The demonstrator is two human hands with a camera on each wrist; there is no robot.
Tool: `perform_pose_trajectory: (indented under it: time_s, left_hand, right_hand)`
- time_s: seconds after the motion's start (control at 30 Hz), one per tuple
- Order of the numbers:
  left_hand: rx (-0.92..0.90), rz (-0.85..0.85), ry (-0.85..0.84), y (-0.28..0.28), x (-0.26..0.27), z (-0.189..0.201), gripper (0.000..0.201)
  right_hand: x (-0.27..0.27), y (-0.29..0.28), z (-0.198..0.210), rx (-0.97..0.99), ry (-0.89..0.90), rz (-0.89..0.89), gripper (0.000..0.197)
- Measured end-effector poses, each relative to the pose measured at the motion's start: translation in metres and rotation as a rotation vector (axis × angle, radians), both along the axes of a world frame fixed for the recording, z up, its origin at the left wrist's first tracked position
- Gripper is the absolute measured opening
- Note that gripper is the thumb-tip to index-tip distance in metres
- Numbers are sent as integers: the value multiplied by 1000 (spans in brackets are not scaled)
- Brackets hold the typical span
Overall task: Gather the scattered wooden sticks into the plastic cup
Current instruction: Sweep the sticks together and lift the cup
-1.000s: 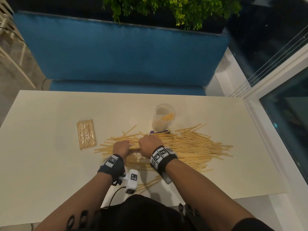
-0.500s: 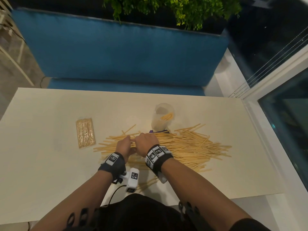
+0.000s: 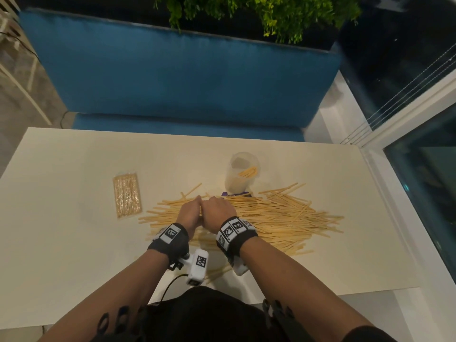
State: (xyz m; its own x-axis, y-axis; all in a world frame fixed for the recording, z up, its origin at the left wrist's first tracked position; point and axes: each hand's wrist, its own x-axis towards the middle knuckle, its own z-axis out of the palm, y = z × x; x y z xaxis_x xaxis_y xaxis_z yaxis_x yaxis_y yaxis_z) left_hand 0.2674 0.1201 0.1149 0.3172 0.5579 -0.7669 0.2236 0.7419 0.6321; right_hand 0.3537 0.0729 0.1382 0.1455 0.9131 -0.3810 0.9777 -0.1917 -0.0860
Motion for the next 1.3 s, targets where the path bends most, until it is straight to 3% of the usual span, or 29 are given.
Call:
perform_pose_trajectory:
  time_s: [0.1, 0.2, 0.3, 0.4, 0.47, 0.67, 0.9, 1.0, 1.3]
  left_hand:
    - [-108, 120, -222, 6, -7, 5, 59]
    - [-218, 223, -338, 14, -16, -1, 72]
    - [-278, 97, -258, 5, -10, -3, 69]
    - [-426, 21, -243, -7, 3, 5, 59]
    - [-524, 22, -346, -12, 10, 15, 53]
    - [-619, 54, -546, -15, 20, 34, 47]
    - [-626, 85, -470, -2, 23, 34, 39]
    - [-633, -19, -450, 0, 18, 27, 34]
    - [-595, -90, -555, 0, 13, 33, 30]
  right_hand:
    - [11, 2, 6, 48, 141, -139, 21]
    - [28, 4, 16, 261, 463, -312, 26]
    - [36, 0, 37, 615, 953, -709, 41]
    - [39, -2, 59, 789, 1276, -870, 43]
    - [39, -1, 65, 853, 1400, -938, 49]
    - [34, -7, 60, 925, 1393, -965, 49]
    - [20, -11, 59, 863, 1324, -911, 45]
    - [21, -11, 59, 821, 1317, -896, 38]
    - [20, -12, 59, 799, 1296, -857, 43]
